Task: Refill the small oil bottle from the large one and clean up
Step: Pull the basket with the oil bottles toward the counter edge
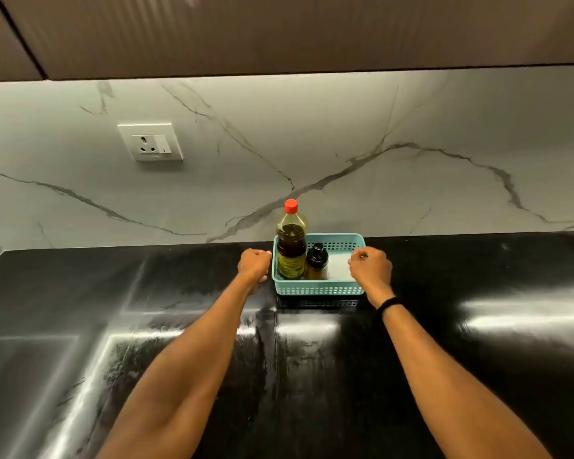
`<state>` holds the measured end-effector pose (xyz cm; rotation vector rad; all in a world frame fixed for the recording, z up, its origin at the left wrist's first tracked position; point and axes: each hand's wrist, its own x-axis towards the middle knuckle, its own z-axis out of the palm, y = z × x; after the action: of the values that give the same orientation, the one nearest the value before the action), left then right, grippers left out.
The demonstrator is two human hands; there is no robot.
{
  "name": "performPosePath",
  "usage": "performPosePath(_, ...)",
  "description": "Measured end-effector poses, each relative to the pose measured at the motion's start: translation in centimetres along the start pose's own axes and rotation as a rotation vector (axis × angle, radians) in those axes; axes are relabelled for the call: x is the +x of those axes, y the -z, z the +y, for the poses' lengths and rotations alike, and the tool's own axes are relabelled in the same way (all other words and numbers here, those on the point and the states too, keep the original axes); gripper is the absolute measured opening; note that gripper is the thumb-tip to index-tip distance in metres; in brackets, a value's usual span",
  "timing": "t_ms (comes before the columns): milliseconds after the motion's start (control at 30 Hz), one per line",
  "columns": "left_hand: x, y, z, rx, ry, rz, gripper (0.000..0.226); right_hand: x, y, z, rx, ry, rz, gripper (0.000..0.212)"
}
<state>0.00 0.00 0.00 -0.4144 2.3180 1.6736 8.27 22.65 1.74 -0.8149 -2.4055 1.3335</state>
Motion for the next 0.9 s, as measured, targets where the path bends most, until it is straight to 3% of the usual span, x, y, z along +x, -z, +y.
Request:
performPosePath(100, 2.1, -1.1, -0.6, 0.015, 0.092, 0.025, 0.026, 2.3, 0.4, 0.1, -0.137, 0.006, 0.07, 0.017)
performPosePath(233, 4.6, -2.1, -2.0, -0.007, 0.163, -0.002, 0.023, 5.3, -0.6, 1.6, -0.228, -0.058, 0.038, 0.006)
performPosePath(400, 5.6, -2.7, -2.2, 0.05, 0.155, -0.012, 0.014, 7.2, -2.1, 4.0, -0.252, -0.168, -0.062, 0.021)
performPosePath(633, 6.6, -2.9, -2.1, 0.158, 0.11, -0.073, 0.011, 8.2, -2.6, 5.1, -0.179, -0.25, -0.078, 0.029)
performPosePath(800, 6.6, -3.4, -1.8, 0.295, 0.071, -0.035, 0.035, 7.9, -2.5, 5.4, -0.153, -0.244, -0.071, 0.032)
performPosePath(900, 6.1, -3.6, -1.9, 0.365, 0.054, -0.01, 0.034, 7.3, -2.3, 5.5, -0.151, -0.243, -0.07, 0.033)
